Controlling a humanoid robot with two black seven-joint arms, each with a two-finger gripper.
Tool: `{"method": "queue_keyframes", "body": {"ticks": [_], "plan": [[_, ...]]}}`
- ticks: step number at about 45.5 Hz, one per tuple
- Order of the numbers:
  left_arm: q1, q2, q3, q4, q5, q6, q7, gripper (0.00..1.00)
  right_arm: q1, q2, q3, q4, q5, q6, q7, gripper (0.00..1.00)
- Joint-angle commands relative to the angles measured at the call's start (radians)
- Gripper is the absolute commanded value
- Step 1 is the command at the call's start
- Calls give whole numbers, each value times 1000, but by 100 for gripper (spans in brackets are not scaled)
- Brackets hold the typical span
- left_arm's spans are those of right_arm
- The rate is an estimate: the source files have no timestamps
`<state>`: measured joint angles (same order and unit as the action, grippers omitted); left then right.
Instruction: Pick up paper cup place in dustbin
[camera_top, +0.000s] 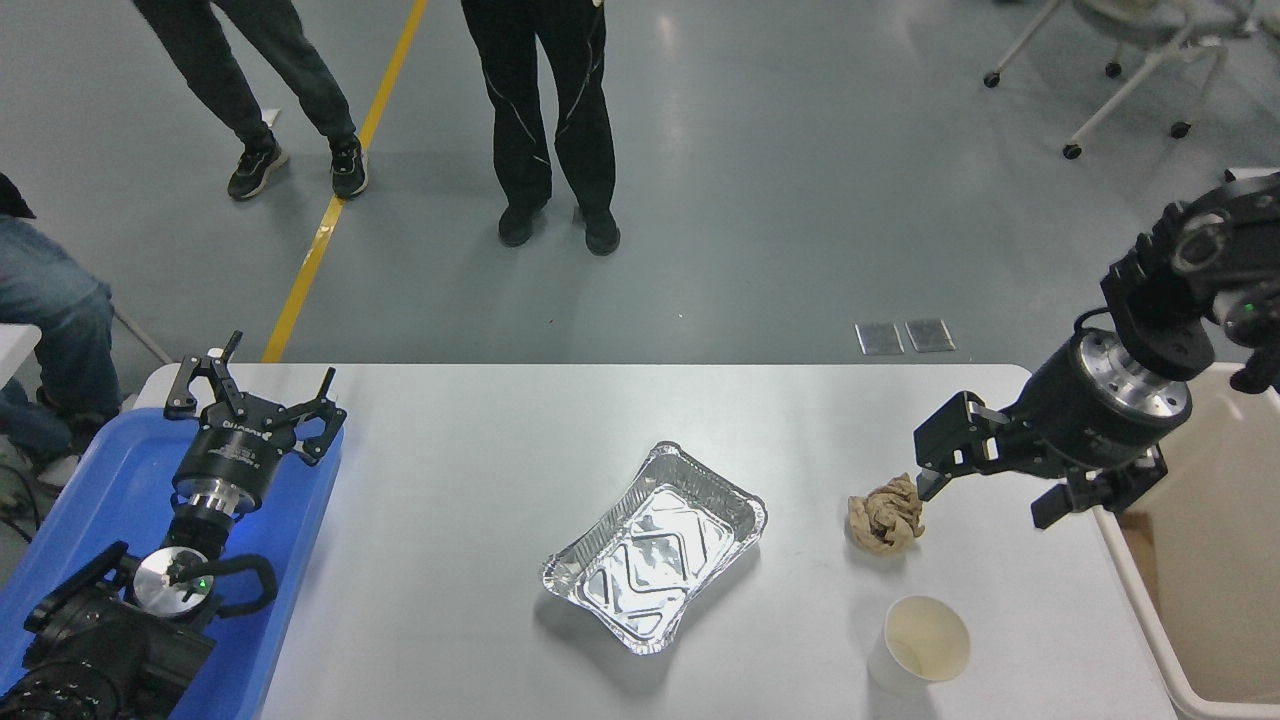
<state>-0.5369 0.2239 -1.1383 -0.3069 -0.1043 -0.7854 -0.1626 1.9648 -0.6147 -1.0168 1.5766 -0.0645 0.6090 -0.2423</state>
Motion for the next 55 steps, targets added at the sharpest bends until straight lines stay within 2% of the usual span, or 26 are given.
{"method": "queue_keyframes", "body": {"ticks": [1, 4, 12, 30, 38, 55], "plan": [[0, 0, 0, 0, 0, 0, 0, 99, -233, -114, 118, -9, -147, -60, 1, 100], [0, 0, 0, 0, 0, 0, 0, 99, -299, -134, 150, -20, -193, -70, 1, 100], [0, 0, 0, 0, 0, 0, 0, 99, -415, -158, 244, -55, -212, -84, 1, 100], [0, 0, 0, 0, 0, 0, 0, 99, -575, -126, 357, -130, -218, -153, 1, 100], [0, 0, 0, -1, 0, 0, 0, 99, -624, -100, 382, -176, -279, -167, 3, 100], [0, 0, 0, 0, 0, 0, 0, 99, -705, -91, 389, -204, -319, -209, 4, 100]]}}
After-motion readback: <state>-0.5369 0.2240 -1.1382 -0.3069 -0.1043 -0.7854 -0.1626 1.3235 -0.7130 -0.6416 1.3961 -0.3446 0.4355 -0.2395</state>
